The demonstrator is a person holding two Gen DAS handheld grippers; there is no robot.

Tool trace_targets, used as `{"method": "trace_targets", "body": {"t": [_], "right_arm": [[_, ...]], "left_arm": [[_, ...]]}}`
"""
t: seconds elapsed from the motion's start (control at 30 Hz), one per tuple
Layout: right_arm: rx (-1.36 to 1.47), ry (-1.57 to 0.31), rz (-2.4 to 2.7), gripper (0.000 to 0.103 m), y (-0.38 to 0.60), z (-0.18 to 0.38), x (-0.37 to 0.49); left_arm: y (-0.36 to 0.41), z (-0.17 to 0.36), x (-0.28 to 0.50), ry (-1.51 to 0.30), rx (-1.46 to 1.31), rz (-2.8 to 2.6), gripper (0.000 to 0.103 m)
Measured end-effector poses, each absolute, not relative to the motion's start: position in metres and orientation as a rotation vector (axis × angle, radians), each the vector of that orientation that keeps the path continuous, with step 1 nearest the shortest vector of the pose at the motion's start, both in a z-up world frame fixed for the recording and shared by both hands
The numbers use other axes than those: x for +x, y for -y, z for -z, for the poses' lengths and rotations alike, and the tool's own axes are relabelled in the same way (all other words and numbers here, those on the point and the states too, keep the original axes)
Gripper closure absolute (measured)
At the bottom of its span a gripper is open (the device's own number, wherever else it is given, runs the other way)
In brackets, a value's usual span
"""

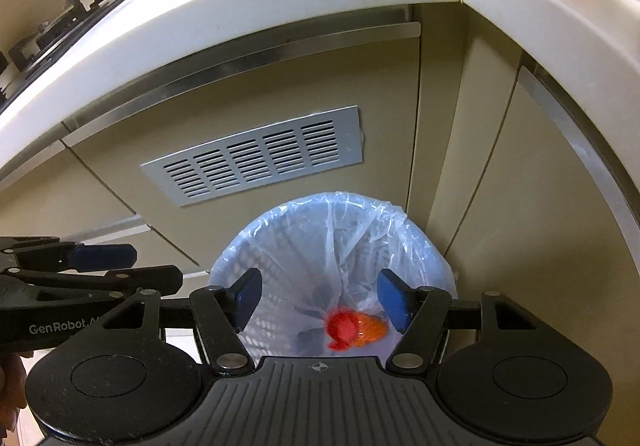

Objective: Collect trash
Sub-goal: 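Open the left tool to drop the mesh bag while the right tool drops the cup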

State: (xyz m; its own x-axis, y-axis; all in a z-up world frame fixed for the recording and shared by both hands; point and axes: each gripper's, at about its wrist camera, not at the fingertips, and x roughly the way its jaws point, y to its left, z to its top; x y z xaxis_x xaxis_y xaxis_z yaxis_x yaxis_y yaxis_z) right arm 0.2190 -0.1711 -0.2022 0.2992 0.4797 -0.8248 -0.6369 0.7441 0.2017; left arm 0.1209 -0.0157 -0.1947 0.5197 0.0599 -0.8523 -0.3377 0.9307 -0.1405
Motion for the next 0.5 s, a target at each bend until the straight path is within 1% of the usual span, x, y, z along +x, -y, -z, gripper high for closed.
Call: {"method": "trace_targets", "body": {"t": [0.27, 0.5], "right_arm": [[-0.179, -1.013, -0.737, 0.039, 0.171, 0.196, 0.217], [-0.152, -0.924, -0.716, 0.039, 0.180, 0.155, 0.211]], "left_arm": [[0.014, 0.185, 0.120, -0.985, -0.305, -0.234, 0.054], [0.015, 0.150, 0.122, -0.929, -0.292, -0.200, 0.054]]}}
